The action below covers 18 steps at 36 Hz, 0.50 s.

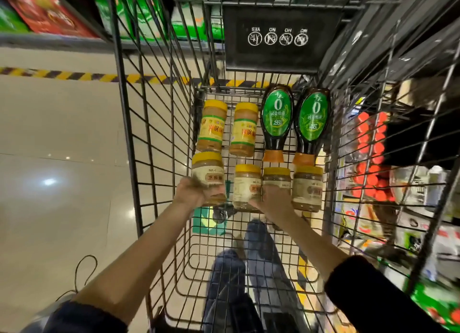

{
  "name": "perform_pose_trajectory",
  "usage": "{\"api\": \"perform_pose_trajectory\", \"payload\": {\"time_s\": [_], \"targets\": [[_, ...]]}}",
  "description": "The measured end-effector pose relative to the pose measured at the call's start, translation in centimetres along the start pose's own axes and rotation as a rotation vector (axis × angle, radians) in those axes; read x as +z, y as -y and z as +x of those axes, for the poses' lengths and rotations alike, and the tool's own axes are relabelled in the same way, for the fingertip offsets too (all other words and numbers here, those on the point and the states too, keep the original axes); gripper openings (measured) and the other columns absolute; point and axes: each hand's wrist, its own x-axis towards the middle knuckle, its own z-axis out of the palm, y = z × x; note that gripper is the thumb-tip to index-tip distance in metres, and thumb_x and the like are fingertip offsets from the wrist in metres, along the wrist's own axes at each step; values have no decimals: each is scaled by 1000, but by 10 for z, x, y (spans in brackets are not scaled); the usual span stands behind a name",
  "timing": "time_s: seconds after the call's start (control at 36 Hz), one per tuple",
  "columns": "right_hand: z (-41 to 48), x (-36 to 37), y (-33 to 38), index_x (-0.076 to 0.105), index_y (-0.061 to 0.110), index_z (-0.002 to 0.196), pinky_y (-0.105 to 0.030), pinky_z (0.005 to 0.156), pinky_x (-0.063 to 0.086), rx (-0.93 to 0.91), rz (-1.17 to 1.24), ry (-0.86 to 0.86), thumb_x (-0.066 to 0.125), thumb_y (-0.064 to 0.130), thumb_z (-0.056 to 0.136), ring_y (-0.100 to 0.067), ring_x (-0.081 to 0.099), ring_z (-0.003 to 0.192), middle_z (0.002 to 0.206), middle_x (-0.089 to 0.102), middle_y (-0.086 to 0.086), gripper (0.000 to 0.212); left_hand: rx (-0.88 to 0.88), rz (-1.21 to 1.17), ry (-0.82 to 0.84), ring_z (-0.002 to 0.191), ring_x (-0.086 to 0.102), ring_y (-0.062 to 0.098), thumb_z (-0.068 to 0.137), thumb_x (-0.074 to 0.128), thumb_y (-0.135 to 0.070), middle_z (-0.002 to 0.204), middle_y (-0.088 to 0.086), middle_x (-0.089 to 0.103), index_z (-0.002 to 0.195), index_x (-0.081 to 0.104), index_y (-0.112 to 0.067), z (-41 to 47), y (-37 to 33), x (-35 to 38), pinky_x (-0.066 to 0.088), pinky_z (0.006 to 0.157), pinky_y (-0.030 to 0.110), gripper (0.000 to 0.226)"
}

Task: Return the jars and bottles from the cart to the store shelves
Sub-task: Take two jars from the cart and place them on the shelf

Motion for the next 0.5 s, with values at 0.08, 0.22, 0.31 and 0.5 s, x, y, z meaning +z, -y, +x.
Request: {"api": "perform_pose_trajectory", "payload": {"time_s": [0.08, 0.22, 0.31, 0.5], "targets": [[5, 11, 2, 55, 5, 115, -21, 75, 45, 39, -72, -31, 61, 46, 84, -23, 58, 99, 108, 62, -11, 53, 62, -147, 116, 83, 65, 11, 72, 77, -8, 97, 4, 67, 100, 60, -8, -30, -13, -10, 53, 77, 17, 33], [16, 29, 4, 57, 9, 109, -34, 82, 54, 22, -77, -97, 64, 54, 77, -22, 62, 92, 101, 67, -7, 56, 188, -160, 217, 59, 62, -12, 69, 79, -11, 72, -15, 67, 80, 60, -25, -63, -33, -30, 49, 58, 4, 26], [19, 31, 11, 59, 11, 107, -32, 80, 52, 52, -68, -72, 62, 66, 69, -21, 62, 88, 97, 67, -5, 67, 227, -166, 260, 58, 63, -12, 69, 78, -10, 58, -19, 68, 77, 61, -27, -75, -41, -37, 51, 60, 4, 25], [50, 65, 9, 52, 12, 118, -41, 83, 54, 116, 157, -28, 45, 92, 47, -29, 61, 102, 109, 64, -7, 107, 268, -162, 285, 67, 67, -7, 71, 76, -7, 66, -18, 72, 82, 66, -23, -92, -47, -46, 47, 55, 4, 22]]}}
